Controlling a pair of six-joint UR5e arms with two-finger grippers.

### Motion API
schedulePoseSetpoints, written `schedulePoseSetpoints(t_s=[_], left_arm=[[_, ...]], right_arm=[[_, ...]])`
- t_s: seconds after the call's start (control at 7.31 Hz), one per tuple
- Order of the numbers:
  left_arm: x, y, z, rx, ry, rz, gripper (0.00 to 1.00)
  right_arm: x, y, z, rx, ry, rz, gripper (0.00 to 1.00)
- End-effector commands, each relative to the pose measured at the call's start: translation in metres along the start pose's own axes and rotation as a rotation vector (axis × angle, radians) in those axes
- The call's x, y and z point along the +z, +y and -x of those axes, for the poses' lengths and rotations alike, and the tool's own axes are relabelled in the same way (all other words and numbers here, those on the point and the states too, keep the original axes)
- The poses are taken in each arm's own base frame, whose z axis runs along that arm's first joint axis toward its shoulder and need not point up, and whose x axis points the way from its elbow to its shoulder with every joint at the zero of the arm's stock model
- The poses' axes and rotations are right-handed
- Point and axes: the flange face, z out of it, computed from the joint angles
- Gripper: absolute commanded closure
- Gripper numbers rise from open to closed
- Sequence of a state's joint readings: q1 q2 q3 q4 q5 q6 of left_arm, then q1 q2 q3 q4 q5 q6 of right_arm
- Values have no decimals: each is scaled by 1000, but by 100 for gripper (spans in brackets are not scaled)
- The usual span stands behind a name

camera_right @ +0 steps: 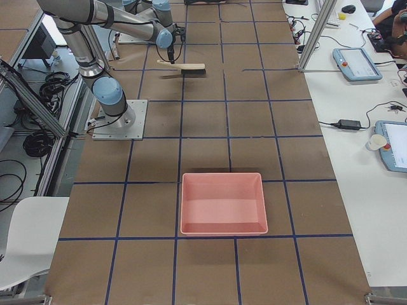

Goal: Sweep and dump trash in nearest bin
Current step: 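Lower the brush to the table with the right gripper and release it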

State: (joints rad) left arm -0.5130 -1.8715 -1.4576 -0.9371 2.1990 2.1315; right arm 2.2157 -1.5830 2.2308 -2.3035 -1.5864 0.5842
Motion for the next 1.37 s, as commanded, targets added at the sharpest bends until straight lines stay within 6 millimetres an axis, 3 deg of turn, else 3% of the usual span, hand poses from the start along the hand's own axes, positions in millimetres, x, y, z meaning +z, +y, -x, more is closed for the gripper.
schedulePoseSetpoints(t_s=[0.0, 0.27, 0.55, 0.82, 0.96, 1.23], left_arm=[[-15, 12, -1, -20, -32, 14, 93], [-40, 27, -8, -63, -110, -44, 93], [-70, 37, -25, -85, -135, -118, 93], [-116, 33, -52, -89, -158, -278, 93], [-133, 21, -56, -89, -171, -340, 93], [-179, -42, -50, -15, -219, -499, 93]], right_arm=[[-21, -25, -1, -2, 20, -24, 0], [-48, -66, -22, -52, 86, -54, 0], [-96, -108, -40, -18, 76, -76, 0], [-143, -146, -63, 24, 83, -83, 0], [-168, -165, -74, 60, 73, -120, 0], [-221, -202, -109, 122, 40, -128, 0]])
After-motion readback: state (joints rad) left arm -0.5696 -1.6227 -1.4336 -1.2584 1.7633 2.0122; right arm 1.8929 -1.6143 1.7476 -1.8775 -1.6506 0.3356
